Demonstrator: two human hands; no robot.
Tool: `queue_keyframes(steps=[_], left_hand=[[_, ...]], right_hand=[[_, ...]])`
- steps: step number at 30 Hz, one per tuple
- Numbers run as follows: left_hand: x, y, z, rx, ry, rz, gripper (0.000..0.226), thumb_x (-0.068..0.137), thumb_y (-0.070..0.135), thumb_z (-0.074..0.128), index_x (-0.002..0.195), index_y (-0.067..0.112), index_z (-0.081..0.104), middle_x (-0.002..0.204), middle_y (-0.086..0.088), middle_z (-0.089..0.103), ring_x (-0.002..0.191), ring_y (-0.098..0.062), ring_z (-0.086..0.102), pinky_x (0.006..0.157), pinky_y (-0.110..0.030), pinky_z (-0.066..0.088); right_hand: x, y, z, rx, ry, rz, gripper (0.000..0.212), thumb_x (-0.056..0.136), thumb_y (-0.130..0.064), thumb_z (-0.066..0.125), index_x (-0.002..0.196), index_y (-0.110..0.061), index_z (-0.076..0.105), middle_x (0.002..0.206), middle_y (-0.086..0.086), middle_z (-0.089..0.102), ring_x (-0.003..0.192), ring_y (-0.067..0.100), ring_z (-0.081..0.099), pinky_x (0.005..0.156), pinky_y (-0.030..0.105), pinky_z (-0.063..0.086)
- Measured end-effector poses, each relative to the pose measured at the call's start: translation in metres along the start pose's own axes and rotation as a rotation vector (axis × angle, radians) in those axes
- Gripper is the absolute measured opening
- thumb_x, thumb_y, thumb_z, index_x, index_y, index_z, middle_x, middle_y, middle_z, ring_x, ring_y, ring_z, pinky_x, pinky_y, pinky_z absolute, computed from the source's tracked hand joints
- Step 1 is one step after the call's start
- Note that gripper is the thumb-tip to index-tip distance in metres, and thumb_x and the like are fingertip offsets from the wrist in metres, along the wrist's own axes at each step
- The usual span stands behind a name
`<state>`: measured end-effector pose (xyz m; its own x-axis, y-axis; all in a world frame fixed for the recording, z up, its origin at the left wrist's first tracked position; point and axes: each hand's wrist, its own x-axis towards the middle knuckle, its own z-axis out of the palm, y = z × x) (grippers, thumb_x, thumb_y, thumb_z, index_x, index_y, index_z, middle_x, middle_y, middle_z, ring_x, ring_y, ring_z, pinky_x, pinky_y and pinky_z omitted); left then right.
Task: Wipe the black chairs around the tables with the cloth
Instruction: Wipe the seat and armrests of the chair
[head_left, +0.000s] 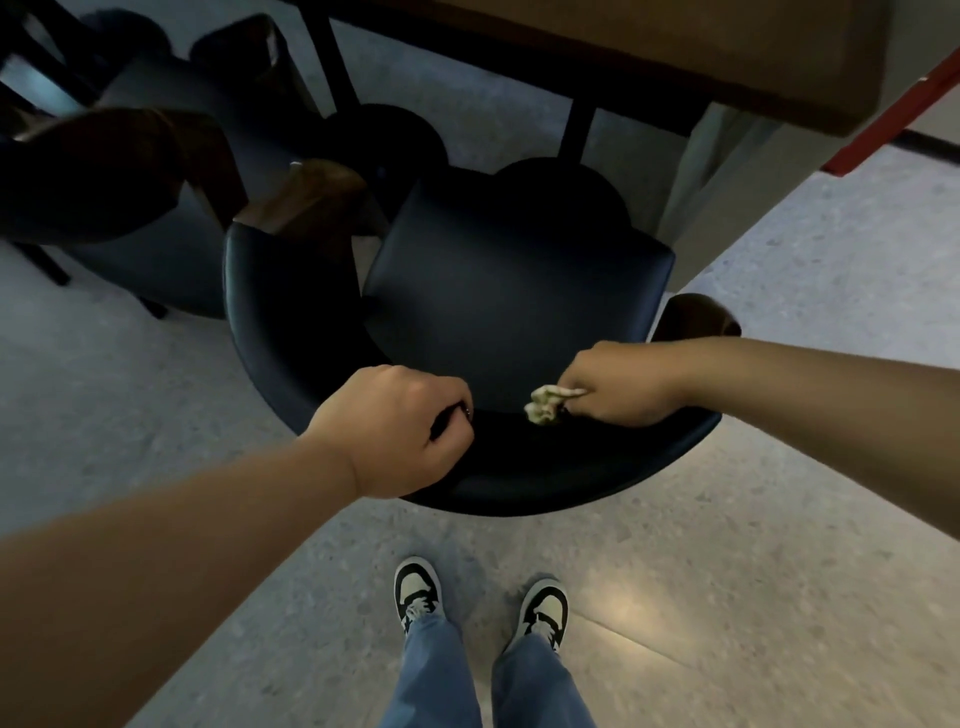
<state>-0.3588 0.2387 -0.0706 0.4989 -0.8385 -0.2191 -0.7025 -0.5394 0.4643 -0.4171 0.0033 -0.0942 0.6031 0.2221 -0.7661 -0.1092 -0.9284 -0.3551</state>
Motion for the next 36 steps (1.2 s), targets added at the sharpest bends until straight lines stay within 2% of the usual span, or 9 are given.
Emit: queue_keyframes(steps=[5,7,9,12,16,19,22,30,36], left_hand=[[0.0,0.0,-0.001,0.001,-0.013,-0.01,0.042,0.084,0.041,0.031,0.087,0.023,0.069,0.066,0.006,0.064,0.06,-0.014,0.06,0.062,-0.034,0.05],[0.0,0.001,-0.001,-0.004,-0.006,-0.007,0.041,0.084,0.04,0.031,0.086,0.022,0.069,0.064,0.006,0.063,0.058,-0.015,0.059,0.061,-0.034,0.05],[0.0,0.001,-0.001,-0.001,-0.007,-0.012,0.037,0.085,0.037,0.035,0.084,0.022,0.069,0.062,0.006,0.062,0.056,-0.015,0.058,0.06,-0.034,0.049],[-0.001,0.002,-0.001,-0.007,-0.006,-0.015,0.032,0.086,0.034,0.039,0.083,0.021,0.069,0.059,0.006,0.06,0.053,-0.014,0.057,0.058,-0.034,0.049],[-0.001,0.002,-0.001,-0.012,0.007,-0.011,0.038,0.085,0.037,0.034,0.082,0.022,0.068,0.058,0.006,0.06,0.053,-0.013,0.056,0.057,-0.032,0.049],[-0.001,0.0,-0.001,-0.018,0.008,-0.012,0.04,0.084,0.039,0.032,0.082,0.022,0.068,0.058,0.007,0.059,0.052,-0.011,0.056,0.056,-0.031,0.049],[-0.002,0.0,-0.001,-0.02,0.01,-0.018,0.037,0.085,0.038,0.033,0.082,0.022,0.067,0.058,0.007,0.059,0.052,-0.011,0.056,0.056,-0.032,0.05],[-0.002,0.001,-0.001,-0.006,0.0,-0.042,0.035,0.085,0.036,0.035,0.084,0.021,0.066,0.063,0.004,0.062,0.058,-0.016,0.058,0.061,-0.034,0.049],[-0.002,0.001,-0.001,-0.017,-0.001,-0.036,0.036,0.085,0.036,0.035,0.085,0.02,0.067,0.064,0.004,0.062,0.059,-0.018,0.059,0.063,-0.035,0.049]], right_hand=[[-0.045,-0.022,0.009,0.174,0.125,-0.129,0.024,0.096,-0.034,0.046,0.078,-0.024,0.058,0.076,-0.008,0.06,0.069,0.004,0.056,0.066,0.025,0.046],[-0.054,-0.021,0.017,0.141,0.13,-0.147,0.02,0.098,-0.035,0.043,0.105,-0.028,0.06,0.117,-0.01,0.061,0.106,0.006,0.055,0.097,0.031,0.043],[-0.059,-0.015,0.028,0.09,0.188,-0.071,0.034,0.099,-0.037,0.04,0.13,-0.03,0.05,0.146,-0.006,0.039,0.132,0.012,0.035,0.113,0.029,0.026],[-0.066,-0.013,0.04,0.079,0.33,0.023,0.037,0.099,-0.038,0.037,0.132,-0.029,0.048,0.139,-0.006,0.046,0.122,0.011,0.044,0.105,0.029,0.038],[-0.072,-0.02,0.045,0.058,0.291,0.044,0.039,0.1,-0.04,0.033,0.136,-0.031,0.044,0.14,-0.01,0.046,0.125,0.01,0.044,0.106,0.028,0.036],[-0.071,-0.025,0.031,0.1,0.216,0.057,0.017,0.099,-0.029,0.039,0.095,-0.036,0.054,0.104,-0.009,0.058,0.091,0.006,0.053,0.079,0.027,0.045],[-0.046,-0.023,0.008,0.117,0.117,0.113,0.015,0.093,-0.021,0.047,0.082,-0.022,0.057,0.08,-0.001,0.058,0.074,0.015,0.056,0.065,0.032,0.044],[0.064,-0.014,0.005,0.749,-0.059,0.201,0.031,0.089,-0.039,0.06,0.103,-0.013,0.07,0.104,0.009,0.072,0.09,0.022,0.067,0.084,0.034,0.051],[0.097,-0.007,0.008,0.35,0.144,0.119,0.021,0.087,-0.033,0.064,0.1,-0.017,0.066,0.105,0.006,0.069,0.089,0.02,0.063,0.077,0.03,0.048]])
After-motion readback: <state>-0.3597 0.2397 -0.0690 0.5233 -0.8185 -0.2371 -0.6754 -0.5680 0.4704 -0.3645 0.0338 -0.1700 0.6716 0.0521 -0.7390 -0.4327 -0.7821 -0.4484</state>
